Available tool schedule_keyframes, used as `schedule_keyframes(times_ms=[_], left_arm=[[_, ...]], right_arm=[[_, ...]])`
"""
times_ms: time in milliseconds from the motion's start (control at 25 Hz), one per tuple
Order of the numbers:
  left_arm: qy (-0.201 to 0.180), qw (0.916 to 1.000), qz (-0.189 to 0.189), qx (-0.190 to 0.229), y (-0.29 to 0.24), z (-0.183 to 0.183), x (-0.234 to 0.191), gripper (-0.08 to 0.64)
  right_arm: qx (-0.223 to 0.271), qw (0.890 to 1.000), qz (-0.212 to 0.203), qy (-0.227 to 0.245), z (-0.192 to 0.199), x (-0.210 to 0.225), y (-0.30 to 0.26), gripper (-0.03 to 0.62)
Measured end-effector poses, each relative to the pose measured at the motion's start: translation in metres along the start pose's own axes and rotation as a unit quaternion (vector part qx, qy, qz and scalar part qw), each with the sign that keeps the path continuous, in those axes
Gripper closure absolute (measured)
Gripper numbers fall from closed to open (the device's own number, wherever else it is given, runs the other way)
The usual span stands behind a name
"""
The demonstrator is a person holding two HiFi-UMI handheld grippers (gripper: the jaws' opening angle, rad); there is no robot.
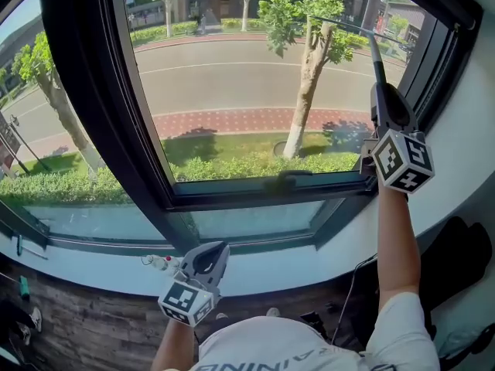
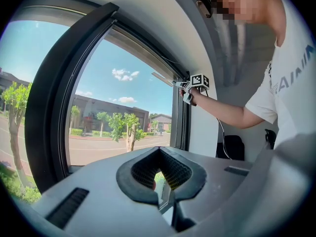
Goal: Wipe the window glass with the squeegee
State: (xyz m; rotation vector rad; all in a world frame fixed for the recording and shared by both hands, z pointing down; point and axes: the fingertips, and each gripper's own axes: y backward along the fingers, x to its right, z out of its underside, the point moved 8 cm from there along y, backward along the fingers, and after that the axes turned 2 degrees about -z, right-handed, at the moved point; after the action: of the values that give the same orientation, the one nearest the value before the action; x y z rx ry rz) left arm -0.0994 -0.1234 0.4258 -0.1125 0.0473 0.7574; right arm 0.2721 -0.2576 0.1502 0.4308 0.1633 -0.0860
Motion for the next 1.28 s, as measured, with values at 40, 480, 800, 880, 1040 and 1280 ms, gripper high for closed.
schedule_keyframes(times_ms=[40,480,800,880,1040,1280], left_arm=[[0.001,1.0,0.001,0.001,0.0,0.0,0.001,0.545],[-0.001,1.0,0.006,-0.004,-0.002,0.005,0.008,0.546],[-0.001,0.9999,0.008,-0.007,-0.001,0.006,0.01,0.545],[0.0,0.9999,0.007,-0.009,-0.001,0.007,0.011,0.545],[0.002,0.9999,0.001,-0.013,0.002,0.008,0.012,0.546],[0.005,0.9998,-0.008,-0.016,0.003,0.012,0.013,0.546]], right_arm=[[-0.005,1.0,0.0,-0.001,0.004,0.0,0.003,0.492],[-0.053,0.999,0.001,-0.013,0.047,-0.002,0.033,0.492],[-0.088,0.996,-0.002,-0.011,0.082,-0.011,0.056,0.492],[-0.095,0.995,-0.002,0.0,0.09,-0.011,0.061,0.492],[-0.111,0.994,-0.006,-0.005,0.106,-0.013,0.069,0.492],[-0.134,0.991,-0.007,-0.013,0.132,-0.017,0.084,0.492]])
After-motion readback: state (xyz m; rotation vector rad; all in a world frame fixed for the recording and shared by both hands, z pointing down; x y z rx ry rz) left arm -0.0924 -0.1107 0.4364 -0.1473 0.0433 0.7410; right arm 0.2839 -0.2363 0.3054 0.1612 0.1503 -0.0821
